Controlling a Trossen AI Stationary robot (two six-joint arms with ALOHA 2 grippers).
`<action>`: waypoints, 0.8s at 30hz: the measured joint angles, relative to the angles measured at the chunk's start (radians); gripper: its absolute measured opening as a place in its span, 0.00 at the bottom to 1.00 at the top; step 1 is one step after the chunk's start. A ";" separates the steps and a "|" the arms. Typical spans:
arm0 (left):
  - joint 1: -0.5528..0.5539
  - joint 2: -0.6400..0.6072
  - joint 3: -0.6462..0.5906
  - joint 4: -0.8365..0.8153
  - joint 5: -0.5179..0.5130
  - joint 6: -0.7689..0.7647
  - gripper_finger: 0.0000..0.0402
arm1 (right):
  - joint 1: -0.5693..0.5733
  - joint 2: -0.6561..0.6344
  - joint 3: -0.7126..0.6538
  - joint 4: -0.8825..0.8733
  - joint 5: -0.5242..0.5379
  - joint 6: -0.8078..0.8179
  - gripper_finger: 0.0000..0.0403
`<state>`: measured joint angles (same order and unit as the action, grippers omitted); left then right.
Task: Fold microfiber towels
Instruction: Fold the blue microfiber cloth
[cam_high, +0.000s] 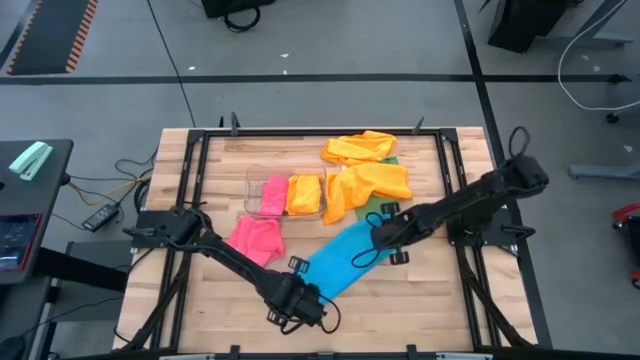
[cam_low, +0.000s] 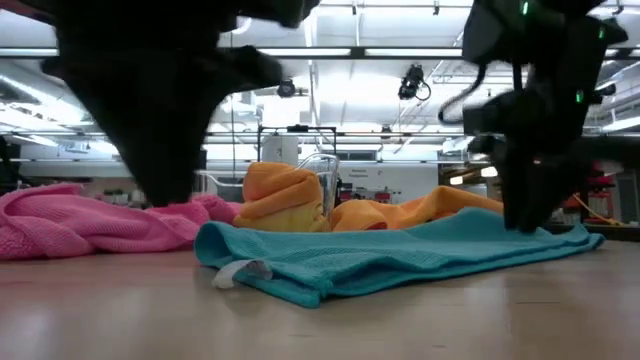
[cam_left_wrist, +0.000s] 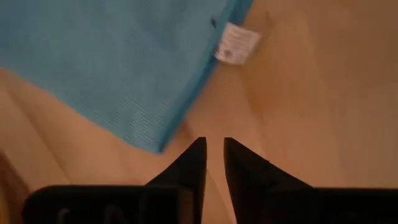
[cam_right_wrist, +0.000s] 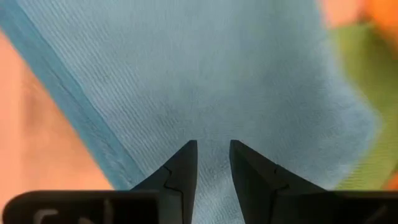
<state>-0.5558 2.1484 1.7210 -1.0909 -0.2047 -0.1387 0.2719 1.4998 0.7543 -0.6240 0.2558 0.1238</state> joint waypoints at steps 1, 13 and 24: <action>-0.004 0.000 0.000 0.014 -0.012 0.030 0.18 | 0.006 -0.025 0.003 0.006 0.001 0.016 0.26; -0.049 0.054 0.000 0.115 -0.240 0.317 0.47 | 0.180 -0.234 0.003 0.026 0.150 0.175 0.26; -0.022 0.092 0.000 0.120 -0.237 0.360 0.40 | 0.235 -0.219 0.004 0.049 0.189 0.206 0.26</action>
<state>-0.5781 2.2402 1.7210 -0.9710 -0.4418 0.2211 0.5074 1.2808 0.7588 -0.5750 0.4450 0.3300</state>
